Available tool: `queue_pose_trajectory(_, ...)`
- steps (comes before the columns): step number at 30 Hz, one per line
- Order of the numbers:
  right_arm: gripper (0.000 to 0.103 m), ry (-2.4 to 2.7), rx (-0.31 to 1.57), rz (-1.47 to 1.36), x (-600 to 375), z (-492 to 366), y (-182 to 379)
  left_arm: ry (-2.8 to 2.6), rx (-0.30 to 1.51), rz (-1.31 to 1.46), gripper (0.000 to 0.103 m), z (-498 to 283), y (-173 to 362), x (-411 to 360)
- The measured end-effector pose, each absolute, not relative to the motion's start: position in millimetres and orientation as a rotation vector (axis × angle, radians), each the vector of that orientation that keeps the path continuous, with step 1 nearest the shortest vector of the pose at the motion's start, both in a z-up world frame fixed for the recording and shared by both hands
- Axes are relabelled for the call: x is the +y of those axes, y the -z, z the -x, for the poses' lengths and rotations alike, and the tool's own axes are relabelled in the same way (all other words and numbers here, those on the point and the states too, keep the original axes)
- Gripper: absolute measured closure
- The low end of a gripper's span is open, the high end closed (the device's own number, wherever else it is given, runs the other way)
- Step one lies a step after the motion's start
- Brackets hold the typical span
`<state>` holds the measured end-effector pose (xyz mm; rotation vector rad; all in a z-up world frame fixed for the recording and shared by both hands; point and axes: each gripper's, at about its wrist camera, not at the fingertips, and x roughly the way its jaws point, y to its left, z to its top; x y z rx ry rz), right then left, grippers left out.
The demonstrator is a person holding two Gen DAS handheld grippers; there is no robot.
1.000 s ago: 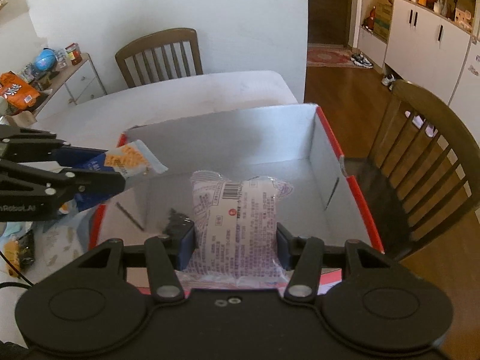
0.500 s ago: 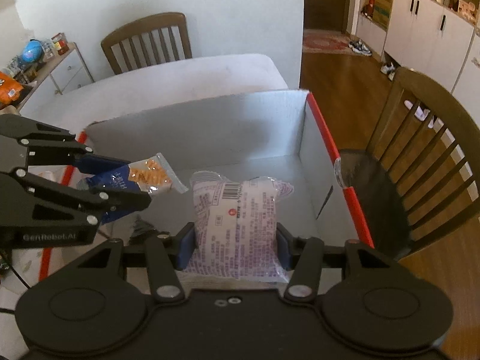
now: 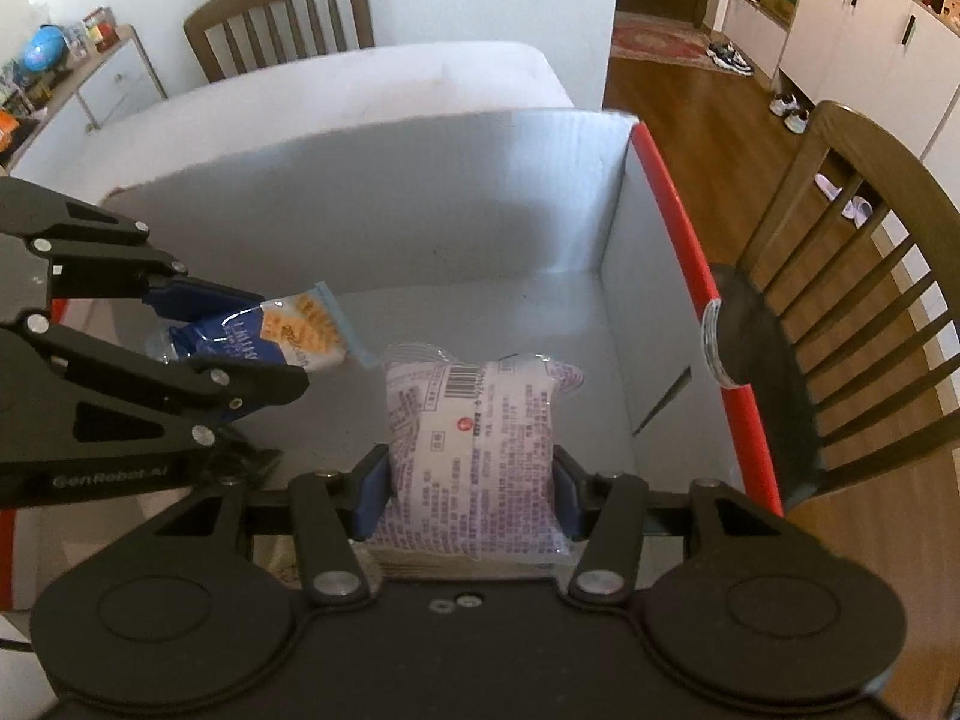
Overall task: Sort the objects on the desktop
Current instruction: 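Lower and release the bread bag with the right gripper while the left releases the biscuit packet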
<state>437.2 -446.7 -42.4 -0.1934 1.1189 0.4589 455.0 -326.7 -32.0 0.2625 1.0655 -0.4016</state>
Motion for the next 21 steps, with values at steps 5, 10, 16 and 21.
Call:
queue_pose_trajectory(5, 0.05, -0.456, 1.127, 0.186, -447, -441, 44, 0.407, 1.1, -0.249, 0.069, -463, 41, -329)
queue_pose_trajectory(10, 0.05, -0.449, 1.136, 0.164, -452, -443, 46, 0.389, 1.143, -0.232, 0.069, -469, 52, -328)
queue_pose_trajectory(16, 0.048, -0.442, 1.142, 0.152, -453, -440, 50, 0.395, 1.175, -0.215, 0.068, -470, 57, -325)
queue_pose_trajectory(21, 0.042, -0.453, 1.144, 0.143, -456, -439, 48, 0.389, 1.161, -0.226, 0.067, -467, 54, -325)
